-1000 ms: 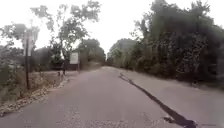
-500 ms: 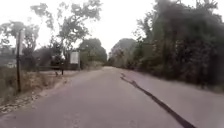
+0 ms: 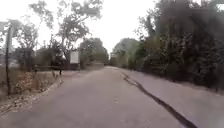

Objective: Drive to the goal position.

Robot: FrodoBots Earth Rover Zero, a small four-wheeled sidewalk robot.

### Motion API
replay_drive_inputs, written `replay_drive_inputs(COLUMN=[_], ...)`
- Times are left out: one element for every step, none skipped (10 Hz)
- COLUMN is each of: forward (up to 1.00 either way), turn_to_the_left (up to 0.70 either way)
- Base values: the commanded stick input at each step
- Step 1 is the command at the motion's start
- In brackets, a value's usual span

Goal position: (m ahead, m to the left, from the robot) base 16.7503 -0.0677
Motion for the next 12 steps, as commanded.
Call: replay_drive_inputs(forward=[0.85,0.85,0.85,0.85,0.85,0.85,0.85,0.85,0.85,0.85,0.85,0.85], turn_to_the_left=[0.00,0.00,0.00,0.00,0.00,0.00,0.00,0.00,0.00,0.00,0.00,0.00])
